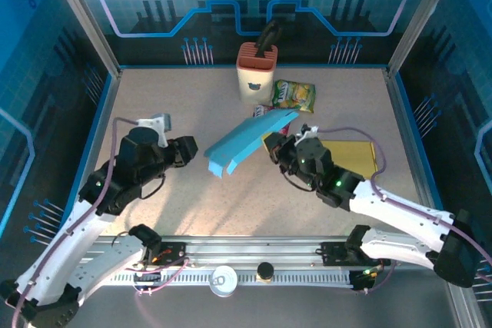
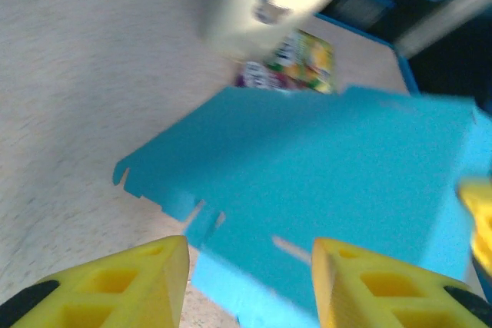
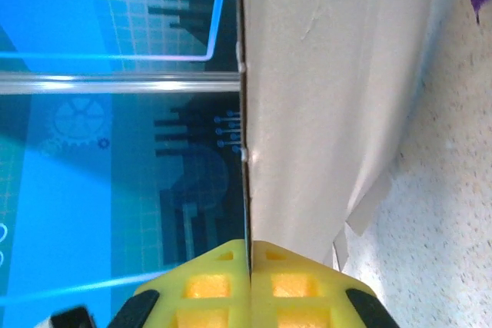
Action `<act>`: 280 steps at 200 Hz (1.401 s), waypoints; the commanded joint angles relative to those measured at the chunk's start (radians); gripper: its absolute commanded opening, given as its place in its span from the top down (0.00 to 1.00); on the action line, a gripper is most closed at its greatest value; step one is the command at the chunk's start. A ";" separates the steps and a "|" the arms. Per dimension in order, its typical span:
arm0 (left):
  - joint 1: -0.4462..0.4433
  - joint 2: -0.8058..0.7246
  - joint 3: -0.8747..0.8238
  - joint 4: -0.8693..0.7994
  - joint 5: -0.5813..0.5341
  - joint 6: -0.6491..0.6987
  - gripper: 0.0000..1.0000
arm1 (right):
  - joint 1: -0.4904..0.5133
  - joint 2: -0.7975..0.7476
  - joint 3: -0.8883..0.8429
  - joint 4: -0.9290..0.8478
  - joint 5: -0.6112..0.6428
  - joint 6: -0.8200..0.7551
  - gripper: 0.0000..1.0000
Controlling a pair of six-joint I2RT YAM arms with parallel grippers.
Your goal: Fold the paper box
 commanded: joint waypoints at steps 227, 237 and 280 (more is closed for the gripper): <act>-0.491 0.363 -0.054 0.527 -0.352 0.697 0.90 | -0.304 -0.084 0.206 -0.237 -0.300 -0.087 1.00; -0.485 0.348 -0.065 0.523 -0.327 0.676 0.90 | -0.313 -0.074 0.193 -0.185 -0.324 -0.097 1.00; -0.471 0.309 -0.085 0.487 -0.258 0.615 0.92 | -0.326 -0.026 0.166 -0.073 -0.400 -0.099 0.92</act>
